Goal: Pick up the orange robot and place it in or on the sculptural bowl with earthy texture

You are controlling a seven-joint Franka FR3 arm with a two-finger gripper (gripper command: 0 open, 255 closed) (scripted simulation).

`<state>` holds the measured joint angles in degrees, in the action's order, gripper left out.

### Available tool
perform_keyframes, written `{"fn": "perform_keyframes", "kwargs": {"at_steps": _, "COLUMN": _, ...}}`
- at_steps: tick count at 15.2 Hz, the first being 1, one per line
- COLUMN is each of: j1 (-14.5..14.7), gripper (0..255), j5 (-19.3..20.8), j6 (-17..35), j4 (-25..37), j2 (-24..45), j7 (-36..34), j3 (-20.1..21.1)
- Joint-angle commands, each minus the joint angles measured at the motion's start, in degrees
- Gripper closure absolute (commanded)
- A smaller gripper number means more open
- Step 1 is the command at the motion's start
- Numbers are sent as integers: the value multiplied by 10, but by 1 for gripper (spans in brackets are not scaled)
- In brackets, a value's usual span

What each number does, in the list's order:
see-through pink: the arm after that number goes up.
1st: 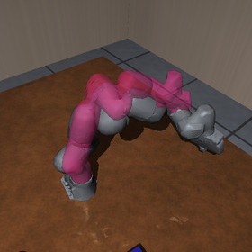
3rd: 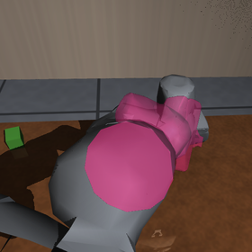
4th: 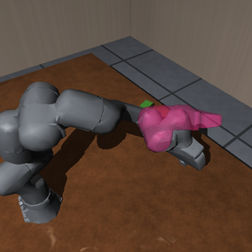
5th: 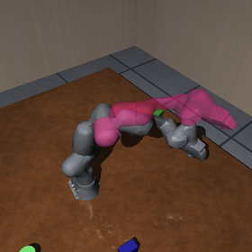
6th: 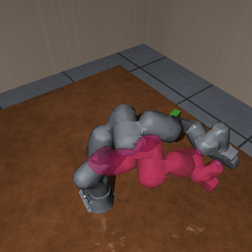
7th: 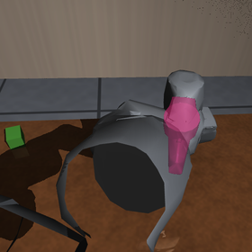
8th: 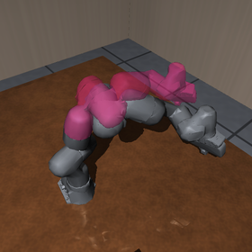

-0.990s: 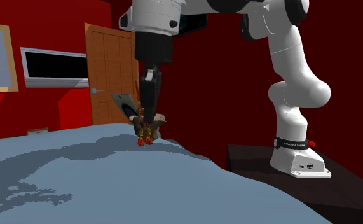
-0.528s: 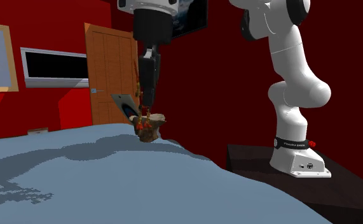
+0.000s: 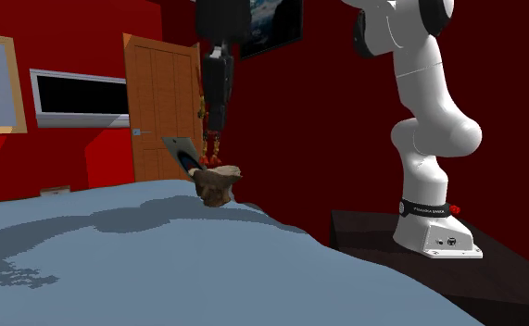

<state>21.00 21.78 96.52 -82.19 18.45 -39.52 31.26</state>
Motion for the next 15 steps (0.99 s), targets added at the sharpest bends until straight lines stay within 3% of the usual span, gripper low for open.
{"fn": "perform_keyframes", "kwargs": {"at_steps": 1, "j1": -24, "gripper": 255, "j5": -11, "j6": 12, "j4": -25, "j2": -21, "j7": 25, "j3": -5}}
{"fn": "perform_keyframes", "kwargs": {"at_steps": 8, "j1": -102, "gripper": 255, "j5": -47, "j6": 62, "j4": -107, "j2": -86, "j7": 119, "j3": -33}}
{"fn": "perform_keyframes", "kwargs": {"at_steps": 15, "j1": -163, "gripper": 255, "j5": -69, "j6": 97, "j4": -149, "j2": -119, "j7": 214, "j3": -71}}
